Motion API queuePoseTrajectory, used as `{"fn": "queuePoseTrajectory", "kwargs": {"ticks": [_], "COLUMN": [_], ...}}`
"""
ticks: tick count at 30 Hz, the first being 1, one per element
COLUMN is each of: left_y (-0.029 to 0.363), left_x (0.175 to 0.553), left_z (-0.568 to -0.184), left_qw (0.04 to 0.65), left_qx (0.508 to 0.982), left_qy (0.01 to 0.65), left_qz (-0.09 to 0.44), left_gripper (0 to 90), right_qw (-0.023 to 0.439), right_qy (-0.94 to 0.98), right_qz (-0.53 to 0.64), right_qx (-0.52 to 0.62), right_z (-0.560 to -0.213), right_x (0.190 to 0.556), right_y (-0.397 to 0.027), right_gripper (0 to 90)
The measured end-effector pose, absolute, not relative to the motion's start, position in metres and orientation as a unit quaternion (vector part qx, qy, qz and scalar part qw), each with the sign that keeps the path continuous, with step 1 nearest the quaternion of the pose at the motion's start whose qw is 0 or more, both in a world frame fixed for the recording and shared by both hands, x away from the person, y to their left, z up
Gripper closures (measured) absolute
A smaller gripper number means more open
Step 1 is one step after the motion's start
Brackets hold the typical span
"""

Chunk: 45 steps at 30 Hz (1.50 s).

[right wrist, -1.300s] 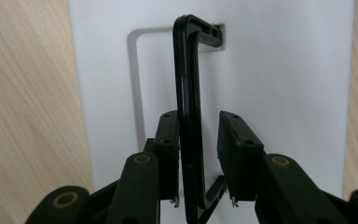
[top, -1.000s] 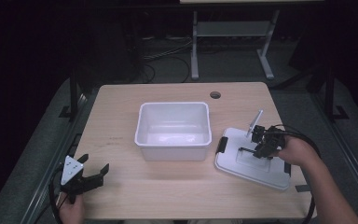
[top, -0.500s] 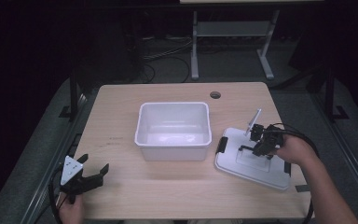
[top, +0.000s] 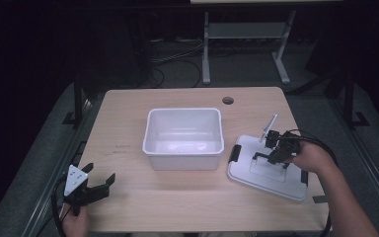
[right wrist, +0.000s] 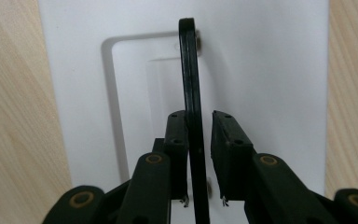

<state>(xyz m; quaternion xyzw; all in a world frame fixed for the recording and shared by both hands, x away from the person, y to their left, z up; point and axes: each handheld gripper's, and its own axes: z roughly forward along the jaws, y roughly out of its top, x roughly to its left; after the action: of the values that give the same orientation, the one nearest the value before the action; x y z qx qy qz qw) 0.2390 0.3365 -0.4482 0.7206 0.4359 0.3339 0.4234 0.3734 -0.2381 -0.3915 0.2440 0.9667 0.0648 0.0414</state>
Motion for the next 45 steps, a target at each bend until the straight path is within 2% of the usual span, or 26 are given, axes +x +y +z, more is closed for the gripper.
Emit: {"fn": "queuePoseTrajectory", "kwargs": {"ticks": [10,32,45], "left_y": [0.336,0.335,0.335], "left_x": [0.239,0.239,0.239], "left_z": [-0.448,-0.448,-0.448], "left_qw": [0.423,0.423,0.424], "left_qx": [0.72,0.722,0.721], "left_qy": [0.436,0.434,0.435], "left_qz": [0.334,0.334,0.333], "left_gripper": [13.7,13.8,13.7], "right_qw": [0.036,0.029,0.036], "right_qy": [0.967,0.973,0.975], "right_qz": [0.065,0.067,0.066], "right_qx": [0.244,0.221,0.21], "right_z": [-0.393,-0.391,-0.372], "right_x": [0.375,0.375,0.37], "right_y": [-0.238,-0.238,-0.241], "right_gripper": [80.6,84.0,84.1]}}
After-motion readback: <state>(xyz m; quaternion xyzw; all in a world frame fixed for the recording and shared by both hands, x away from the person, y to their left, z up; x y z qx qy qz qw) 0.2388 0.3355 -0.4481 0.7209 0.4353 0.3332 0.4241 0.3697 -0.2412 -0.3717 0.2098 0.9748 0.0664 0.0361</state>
